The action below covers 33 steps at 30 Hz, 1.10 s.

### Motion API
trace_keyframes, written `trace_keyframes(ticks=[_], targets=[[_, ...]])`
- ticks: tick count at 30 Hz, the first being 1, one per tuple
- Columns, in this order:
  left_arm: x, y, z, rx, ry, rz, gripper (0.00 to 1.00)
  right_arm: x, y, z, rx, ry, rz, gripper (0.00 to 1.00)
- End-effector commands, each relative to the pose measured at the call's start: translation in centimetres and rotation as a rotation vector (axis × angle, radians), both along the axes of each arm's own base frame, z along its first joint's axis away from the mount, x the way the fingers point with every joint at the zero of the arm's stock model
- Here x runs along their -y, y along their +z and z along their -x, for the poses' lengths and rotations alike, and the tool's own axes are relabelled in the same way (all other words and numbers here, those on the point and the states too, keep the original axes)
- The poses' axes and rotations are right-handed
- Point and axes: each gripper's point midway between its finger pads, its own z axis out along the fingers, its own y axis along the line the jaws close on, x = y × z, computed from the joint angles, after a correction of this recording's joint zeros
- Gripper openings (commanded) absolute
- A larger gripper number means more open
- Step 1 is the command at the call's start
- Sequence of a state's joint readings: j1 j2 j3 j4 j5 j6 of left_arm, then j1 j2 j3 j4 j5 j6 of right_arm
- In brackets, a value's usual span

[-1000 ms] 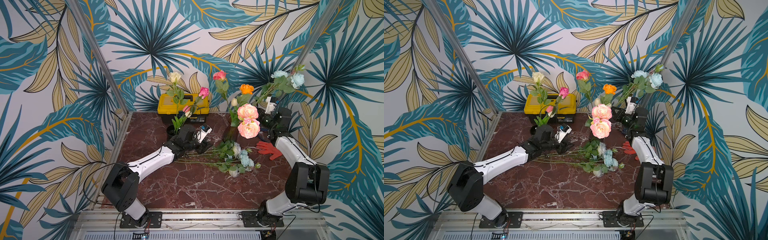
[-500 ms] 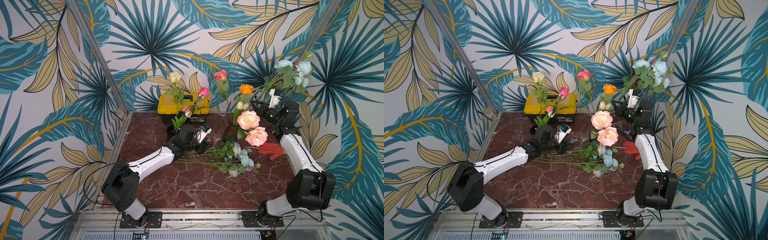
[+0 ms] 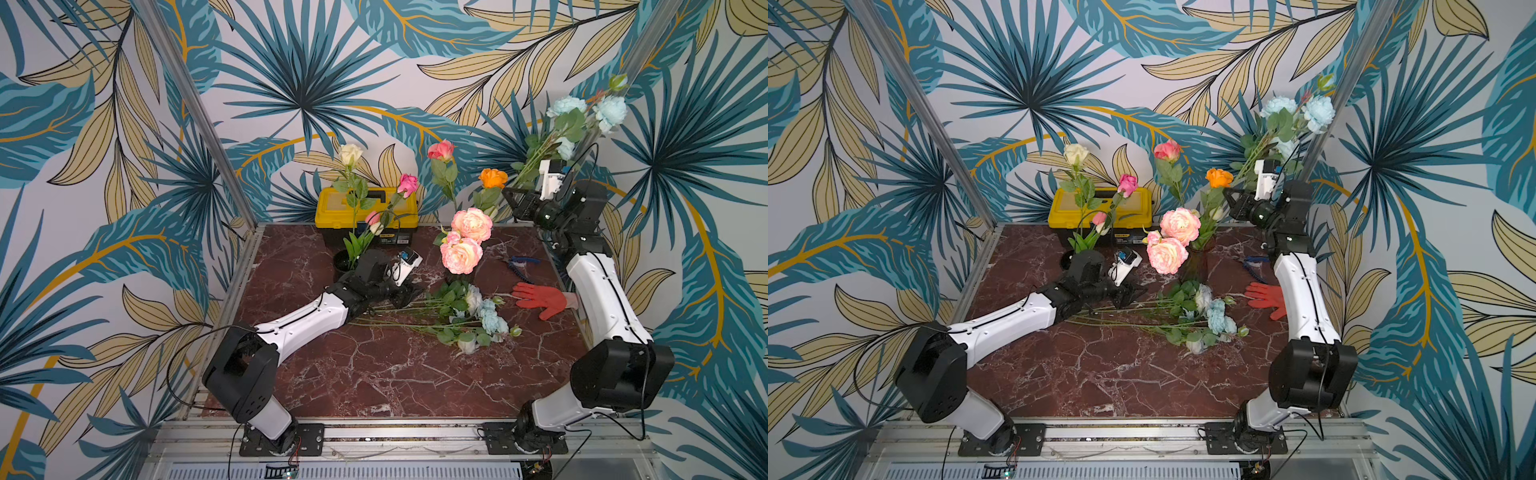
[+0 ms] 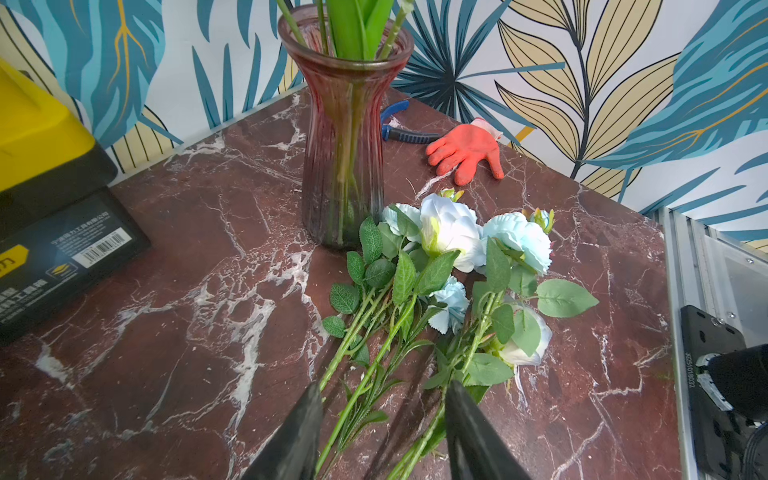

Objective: Pick out blue flowers from the vase
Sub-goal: Pick up the flower from the vase.

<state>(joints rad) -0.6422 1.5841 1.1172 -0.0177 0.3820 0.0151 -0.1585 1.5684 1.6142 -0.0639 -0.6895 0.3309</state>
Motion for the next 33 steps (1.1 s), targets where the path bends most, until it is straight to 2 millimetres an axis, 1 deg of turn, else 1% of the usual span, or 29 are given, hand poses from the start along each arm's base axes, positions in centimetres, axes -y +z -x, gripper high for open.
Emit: trace_keyframes(ticks=[1,3,6,9,14,18,21,24,30,33], targets=[[0.2,4.2,-0.2,0.088,-0.017,0.061,0.49,-1.2,2.3,2.4,0.012,0.031,0.069,0.07],[0.3,4.8,-0.1,0.097,-0.023,0.068,0.49,-1.8,2.9,3.2,-0.005,0.034,0.11,0.07],[0.3,5.4,0.0,0.108,-0.029,0.078,0.49,-2.3,4.3,4.3,0.017,0.035,0.142,0.07],[0.1,5.9,0.1,0.121,-0.027,0.082,0.49,-2.1,5.9,5.4,0.05,0.018,0.165,0.07],[-0.6,7.0,0.4,0.152,-0.012,0.087,0.49,-2.0,8.0,6.9,0.092,-0.007,0.201,0.07],[-1.4,7.9,0.5,0.176,0.005,0.093,0.49,-2.3,9.6,8.4,0.136,-0.007,0.207,0.07],[-1.8,8.6,0.8,0.191,0.005,0.102,0.49,-2.7,10.8,9.6,0.166,-0.008,0.218,0.07],[-1.7,9.0,1.6,0.197,-0.029,0.115,0.49,-2.8,11.9,11.0,0.18,-0.011,0.23,0.07],[-1.9,9.2,3.3,0.194,-0.077,0.132,0.49,-2.8,13.1,13.8,0.183,-0.021,0.267,0.07],[-1.4,9.3,4.6,0.187,-0.116,0.145,0.49,-3.6,12.4,15.1,0.172,0.013,0.254,0.06]])
